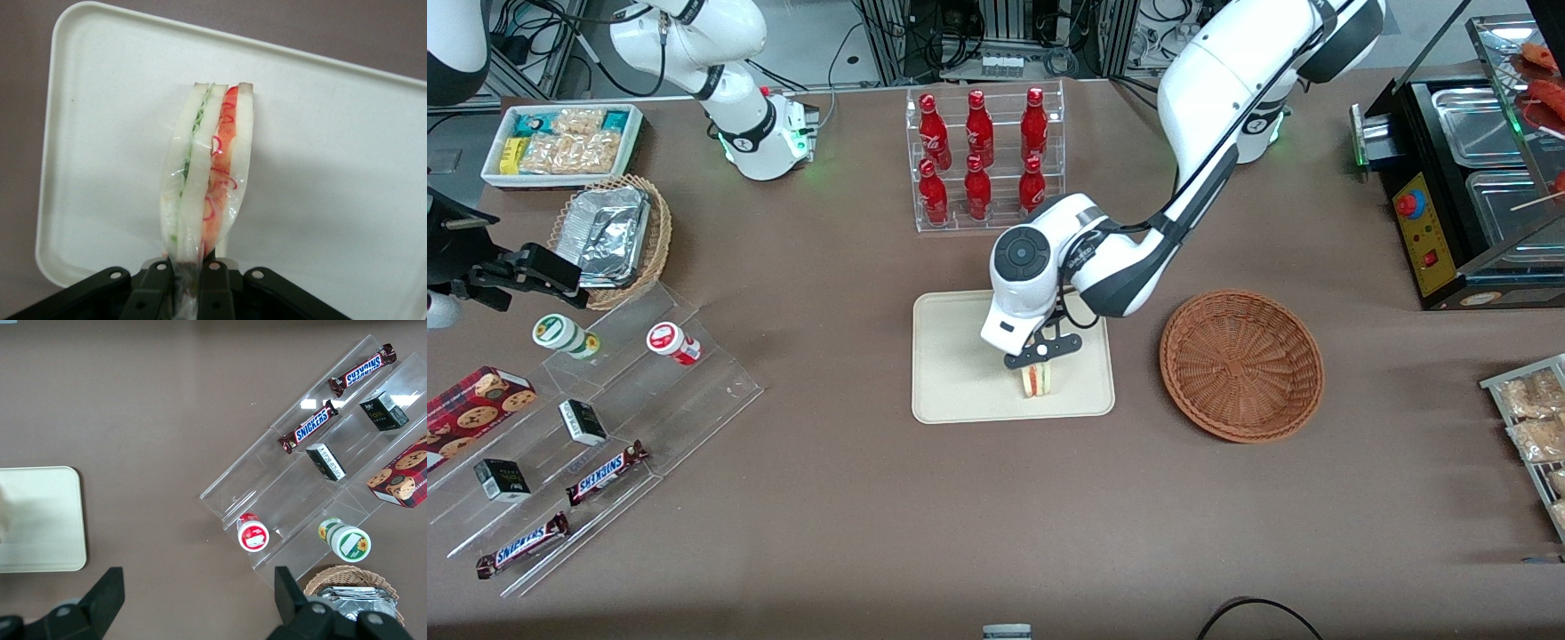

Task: Place sandwich from basket to tray
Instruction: 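Lift the sandwich and carry it over the cream tray, then lower the sandwich onto the tray and open the left gripper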

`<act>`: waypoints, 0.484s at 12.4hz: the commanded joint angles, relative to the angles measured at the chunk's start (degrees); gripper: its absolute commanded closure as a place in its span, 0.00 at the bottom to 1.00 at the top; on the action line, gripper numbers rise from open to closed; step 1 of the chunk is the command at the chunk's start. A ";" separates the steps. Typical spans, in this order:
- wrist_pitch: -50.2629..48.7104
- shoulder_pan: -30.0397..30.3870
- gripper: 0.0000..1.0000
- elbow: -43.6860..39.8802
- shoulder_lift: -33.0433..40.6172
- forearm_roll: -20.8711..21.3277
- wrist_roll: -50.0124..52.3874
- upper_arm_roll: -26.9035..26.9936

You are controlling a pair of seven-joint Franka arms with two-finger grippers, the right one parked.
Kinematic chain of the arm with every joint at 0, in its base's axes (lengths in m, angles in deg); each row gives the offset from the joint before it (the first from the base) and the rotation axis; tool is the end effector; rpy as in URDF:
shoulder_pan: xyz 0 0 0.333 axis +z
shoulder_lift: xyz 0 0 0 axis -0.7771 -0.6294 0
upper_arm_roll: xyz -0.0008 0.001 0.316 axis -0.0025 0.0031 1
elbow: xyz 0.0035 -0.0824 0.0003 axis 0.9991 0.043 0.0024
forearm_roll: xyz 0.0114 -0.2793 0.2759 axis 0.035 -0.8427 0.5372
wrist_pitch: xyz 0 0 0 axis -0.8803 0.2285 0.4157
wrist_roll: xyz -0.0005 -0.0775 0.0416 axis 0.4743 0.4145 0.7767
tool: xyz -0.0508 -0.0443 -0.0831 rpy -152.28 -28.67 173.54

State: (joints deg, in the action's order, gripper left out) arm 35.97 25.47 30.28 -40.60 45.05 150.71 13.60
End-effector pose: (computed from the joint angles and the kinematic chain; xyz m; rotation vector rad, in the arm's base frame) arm 0.5027 -0.4848 0.2584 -3.0707 -0.4477 0.0966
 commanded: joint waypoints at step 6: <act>1.76 -1.11 0.97 -1.83 -1.02 1.08 5.25 -1.22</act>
State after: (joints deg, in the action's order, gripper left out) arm 37.80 25.05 29.71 -41.38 45.28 154.00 12.97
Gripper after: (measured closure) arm 0.881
